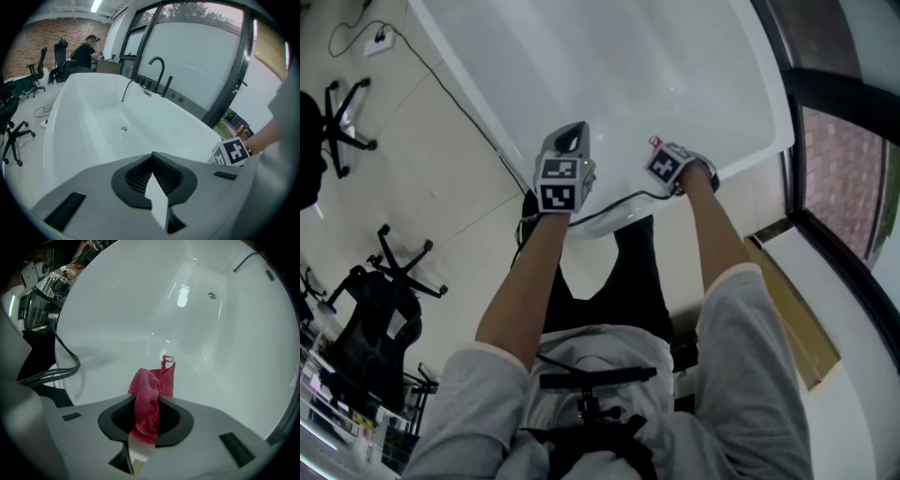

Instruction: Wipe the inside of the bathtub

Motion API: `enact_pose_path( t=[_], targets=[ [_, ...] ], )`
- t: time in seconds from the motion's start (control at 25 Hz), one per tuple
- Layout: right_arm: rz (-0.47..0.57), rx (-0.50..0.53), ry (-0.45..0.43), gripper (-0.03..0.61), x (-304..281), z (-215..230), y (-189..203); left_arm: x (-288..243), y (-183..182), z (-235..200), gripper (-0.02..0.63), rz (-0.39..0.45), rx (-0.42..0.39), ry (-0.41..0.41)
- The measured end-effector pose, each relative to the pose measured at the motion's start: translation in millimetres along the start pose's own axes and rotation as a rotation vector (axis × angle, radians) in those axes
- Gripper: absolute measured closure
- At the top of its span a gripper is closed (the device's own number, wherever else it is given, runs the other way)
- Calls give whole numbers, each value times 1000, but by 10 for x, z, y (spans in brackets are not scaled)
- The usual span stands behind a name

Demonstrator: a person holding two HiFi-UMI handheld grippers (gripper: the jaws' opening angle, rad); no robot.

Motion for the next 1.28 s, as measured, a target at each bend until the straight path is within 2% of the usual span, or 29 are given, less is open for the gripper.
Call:
enact_pose_path(
  t=[0.16, 0.32, 0.44, 0.6, 0.8, 0.96, 1.08, 1.28],
  targets=[
    [1, -3, -17, 492, 89, -212, 53, 89, -30, 70, 609, -3, -1, 14],
    [55, 60, -89, 492, 281, -788, -135, 222, -117, 166, 609, 8, -20, 31],
    [92, 107, -90, 492, 378, -1047, -202, 315, -187, 206, 609, 16, -49, 39],
    [142, 5, -70, 492, 427, -831, -97, 392, -259, 247, 609, 18, -83, 52],
    [74, -86, 73, 492, 421, -338, 227, 537, -280, 290, 609, 23, -125, 61],
    [96, -169, 155, 492, 538, -201, 340, 656, -315, 361, 609, 24, -162, 64],
    [215, -277, 225, 491, 738, -157, 375, 805, -396, 412, 609, 34, -199, 68],
    [593, -513, 304, 491, 1463, -173, 516, 1235, -591, 427, 609, 76, -260, 69]
  ],
)
Point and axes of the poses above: the fingertips, and each gripper's own axes: x backward along the fingers, z to its right, y out of its underside, the point moved 6 cm from there along x, backward along the fingers, and after that the axes turned 8 degrees about y, right-handed, at the moved point
